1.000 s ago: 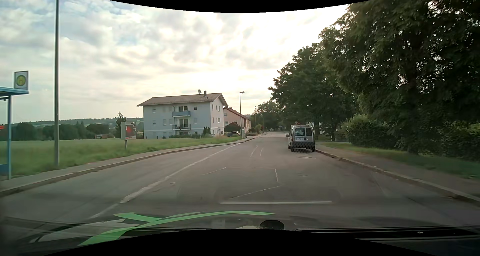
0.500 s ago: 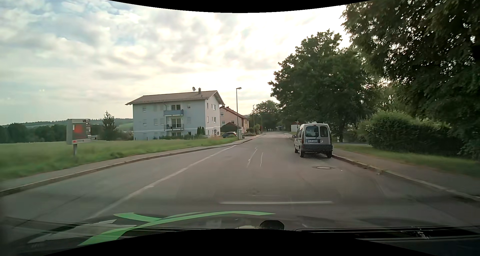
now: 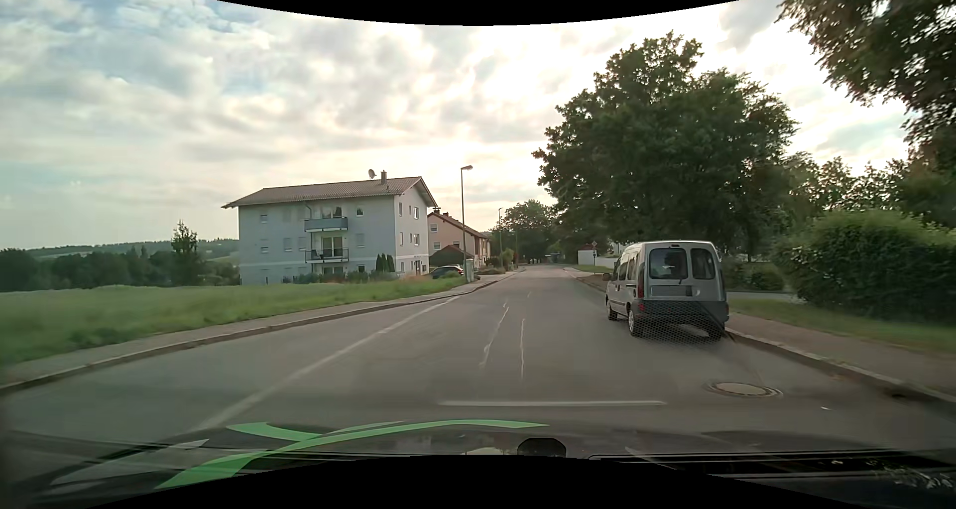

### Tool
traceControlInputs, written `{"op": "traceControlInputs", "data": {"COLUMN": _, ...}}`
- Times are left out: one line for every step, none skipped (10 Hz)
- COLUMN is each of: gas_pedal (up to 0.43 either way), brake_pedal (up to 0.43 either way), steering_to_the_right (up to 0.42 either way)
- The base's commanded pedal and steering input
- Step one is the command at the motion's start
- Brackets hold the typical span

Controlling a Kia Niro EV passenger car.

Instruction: Follow the waypoints while adhering to traffic rules and regulations

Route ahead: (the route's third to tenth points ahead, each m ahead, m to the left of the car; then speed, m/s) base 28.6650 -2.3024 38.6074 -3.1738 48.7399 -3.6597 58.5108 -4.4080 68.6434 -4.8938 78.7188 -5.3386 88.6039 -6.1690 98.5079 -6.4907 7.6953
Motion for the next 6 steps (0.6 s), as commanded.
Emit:
{"op": "traceControlInputs", "data": {"gas_pedal": 0.079, "brake_pedal": 0.0, "steering_to_the_right": 0.015}}
{"op": "traceControlInputs", "data": {"gas_pedal": 0.067, "brake_pedal": 0.0, "steering_to_the_right": 0.016}}
{"op": "traceControlInputs", "data": {"gas_pedal": 0.067, "brake_pedal": 0.0, "steering_to_the_right": 0.022}}
{"op": "traceControlInputs", "data": {"gas_pedal": 0.067, "brake_pedal": 0.0, "steering_to_the_right": 0.027}}
{"op": "traceControlInputs", "data": {"gas_pedal": 0.067, "brake_pedal": 0.0, "steering_to_the_right": 0.027}}
{"op": "traceControlInputs", "data": {"gas_pedal": 0.067, "brake_pedal": 0.0, "steering_to_the_right": 0.026}}
